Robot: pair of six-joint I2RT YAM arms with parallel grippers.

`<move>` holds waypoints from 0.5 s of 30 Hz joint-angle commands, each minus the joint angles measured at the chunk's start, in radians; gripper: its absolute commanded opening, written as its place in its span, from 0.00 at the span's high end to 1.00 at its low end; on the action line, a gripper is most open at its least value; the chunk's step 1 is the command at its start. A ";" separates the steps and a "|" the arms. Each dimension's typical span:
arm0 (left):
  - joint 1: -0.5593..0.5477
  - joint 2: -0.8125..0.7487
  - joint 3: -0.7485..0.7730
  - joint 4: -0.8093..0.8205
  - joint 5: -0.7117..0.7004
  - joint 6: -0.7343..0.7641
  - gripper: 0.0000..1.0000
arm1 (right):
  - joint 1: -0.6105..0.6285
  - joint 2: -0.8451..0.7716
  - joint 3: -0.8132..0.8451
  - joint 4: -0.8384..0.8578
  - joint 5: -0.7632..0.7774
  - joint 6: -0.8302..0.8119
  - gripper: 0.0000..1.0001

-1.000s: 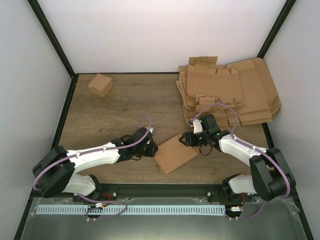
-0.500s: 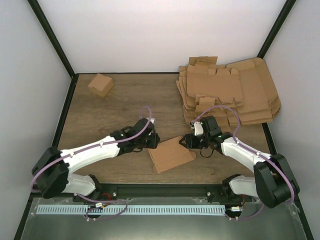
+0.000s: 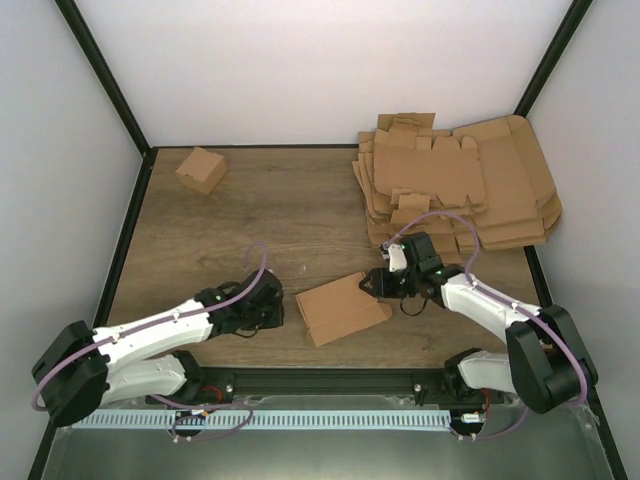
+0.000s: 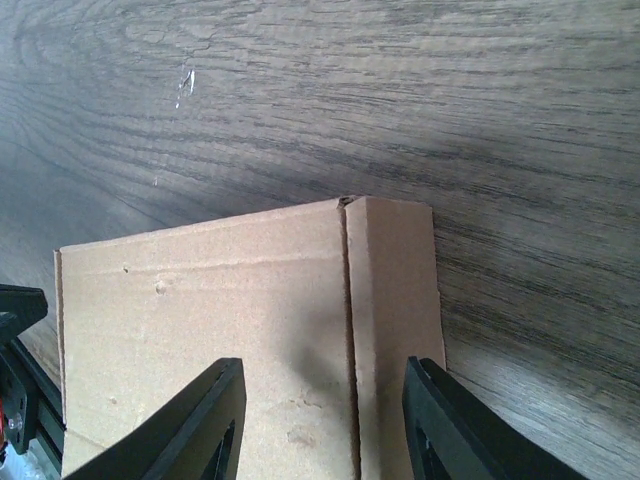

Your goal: Fold the paper box

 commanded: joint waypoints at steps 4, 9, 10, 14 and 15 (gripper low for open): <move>0.003 0.123 -0.010 0.156 0.034 -0.042 0.96 | 0.007 0.018 0.016 -0.014 -0.040 -0.005 0.54; 0.021 0.193 0.039 0.208 0.019 -0.021 0.96 | 0.007 -0.007 -0.001 -0.020 -0.072 0.013 0.54; 0.030 0.212 0.052 0.218 0.020 -0.011 0.96 | 0.007 -0.010 -0.008 -0.014 -0.085 0.023 0.54; 0.068 0.282 0.100 0.249 0.033 0.034 0.96 | 0.007 -0.031 -0.046 0.017 -0.153 0.075 0.55; 0.081 0.291 0.105 0.268 0.043 0.047 0.96 | 0.007 -0.038 -0.055 0.022 -0.167 0.087 0.55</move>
